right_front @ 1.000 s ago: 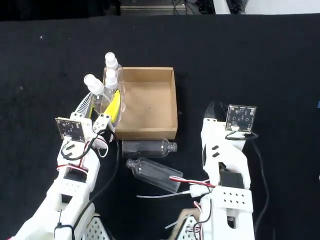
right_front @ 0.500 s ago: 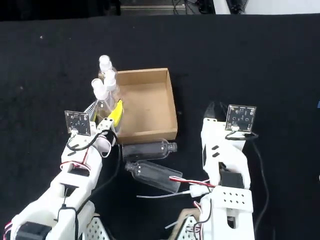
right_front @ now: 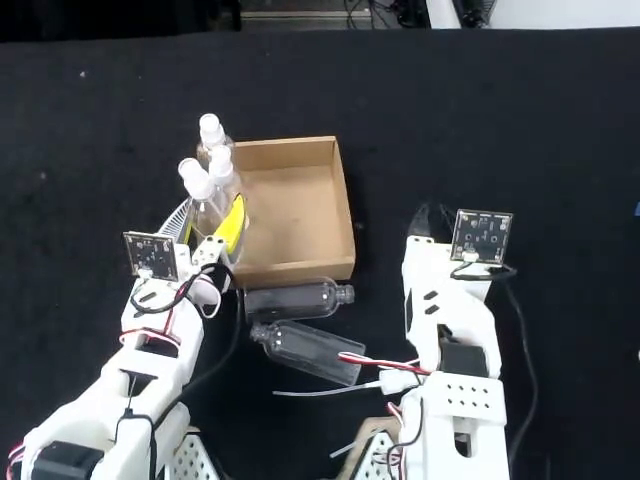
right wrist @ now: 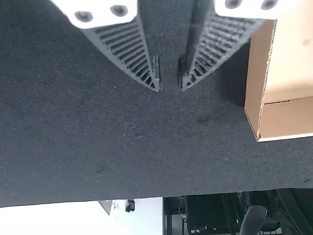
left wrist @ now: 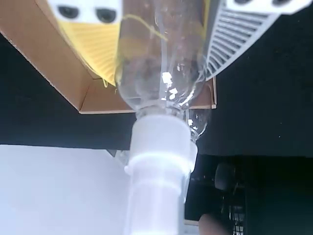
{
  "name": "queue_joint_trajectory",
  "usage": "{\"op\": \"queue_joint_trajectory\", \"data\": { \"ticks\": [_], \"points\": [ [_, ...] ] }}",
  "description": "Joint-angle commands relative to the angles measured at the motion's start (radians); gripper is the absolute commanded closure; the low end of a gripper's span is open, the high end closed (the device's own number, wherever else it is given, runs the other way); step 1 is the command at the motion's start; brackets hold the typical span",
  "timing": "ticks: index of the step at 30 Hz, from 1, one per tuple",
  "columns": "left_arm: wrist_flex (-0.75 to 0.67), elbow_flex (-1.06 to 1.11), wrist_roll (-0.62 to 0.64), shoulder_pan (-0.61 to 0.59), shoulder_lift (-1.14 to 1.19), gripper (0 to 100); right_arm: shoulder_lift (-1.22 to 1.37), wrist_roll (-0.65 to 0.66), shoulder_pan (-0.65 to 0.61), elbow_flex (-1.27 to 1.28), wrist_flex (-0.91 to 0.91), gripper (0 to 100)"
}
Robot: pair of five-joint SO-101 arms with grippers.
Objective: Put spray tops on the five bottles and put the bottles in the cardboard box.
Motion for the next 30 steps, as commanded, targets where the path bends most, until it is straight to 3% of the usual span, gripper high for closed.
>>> {"op": "queue_joint_trajectory", "data": {
  "ticks": [1, 10, 15, 30],
  "points": [
    [-0.031, 0.022, 0.003, -0.001, 0.002, 94, 0.015, 0.008, -0.014, -0.007, -0.003, 94.6],
    [-0.029, 0.030, 0.005, 0.002, 0.003, 94, 0.015, 0.008, -0.014, -0.007, -0.003, 94.6],
    [0.084, 0.019, 0.011, 0.007, 0.002, 94, 0.015, 0.008, -0.014, -0.005, -0.003, 94.6],
    [0.091, 0.025, 0.012, 0.004, 0.002, 94, 0.015, 0.008, -0.014, -0.005, -0.003, 94.6]
  ]
}}
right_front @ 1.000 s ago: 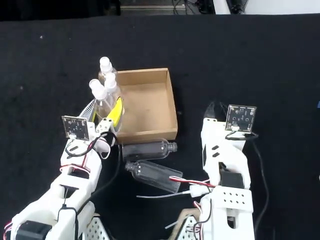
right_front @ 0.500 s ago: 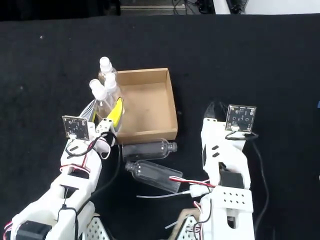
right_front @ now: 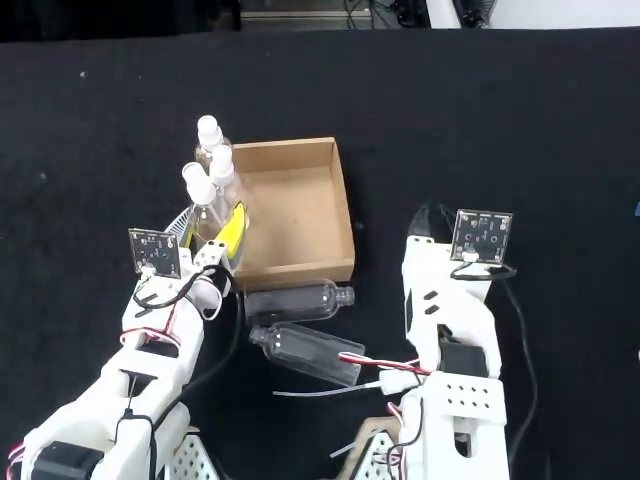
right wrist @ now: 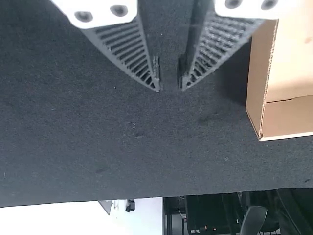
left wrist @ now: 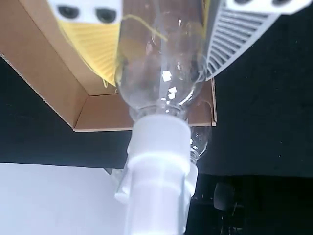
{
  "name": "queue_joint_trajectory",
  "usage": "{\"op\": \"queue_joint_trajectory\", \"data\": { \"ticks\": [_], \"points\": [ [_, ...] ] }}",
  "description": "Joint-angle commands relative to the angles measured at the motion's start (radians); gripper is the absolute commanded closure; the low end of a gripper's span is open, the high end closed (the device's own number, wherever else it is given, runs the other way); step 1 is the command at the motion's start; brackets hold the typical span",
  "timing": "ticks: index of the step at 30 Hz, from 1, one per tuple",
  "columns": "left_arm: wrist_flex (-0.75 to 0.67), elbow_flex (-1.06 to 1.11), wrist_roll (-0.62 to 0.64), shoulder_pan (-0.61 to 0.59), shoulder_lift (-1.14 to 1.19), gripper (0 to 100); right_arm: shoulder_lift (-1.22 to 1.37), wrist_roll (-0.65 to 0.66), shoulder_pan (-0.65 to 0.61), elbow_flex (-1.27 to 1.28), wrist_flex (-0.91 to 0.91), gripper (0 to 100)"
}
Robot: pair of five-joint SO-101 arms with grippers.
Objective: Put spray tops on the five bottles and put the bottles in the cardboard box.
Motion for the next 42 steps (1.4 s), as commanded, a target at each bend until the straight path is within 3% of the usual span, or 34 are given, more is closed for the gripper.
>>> {"op": "queue_joint_trajectory", "data": {
  "ticks": [1, 14, 21, 42],
  "points": [
    [0.006, 0.019, 0.012, 0.004, 0.002, 94, 0.015, 0.008, -0.014, -0.005, -0.003, 94.6],
    [0.008, 0.021, 0.003, 0.001, 0.002, 94, 0.015, 0.008, -0.014, -0.005, -0.003, 94.6],
    [0.005, 0.022, 0.012, 0.001, 0.002, 79, 0.015, 0.008, -0.014, -0.005, -0.003, 94.6],
    [0.009, 0.022, 0.003, 0.001, 0.000, 79, 0.015, 0.008, -0.014, -0.007, -0.003, 94.6]
  ]
}}
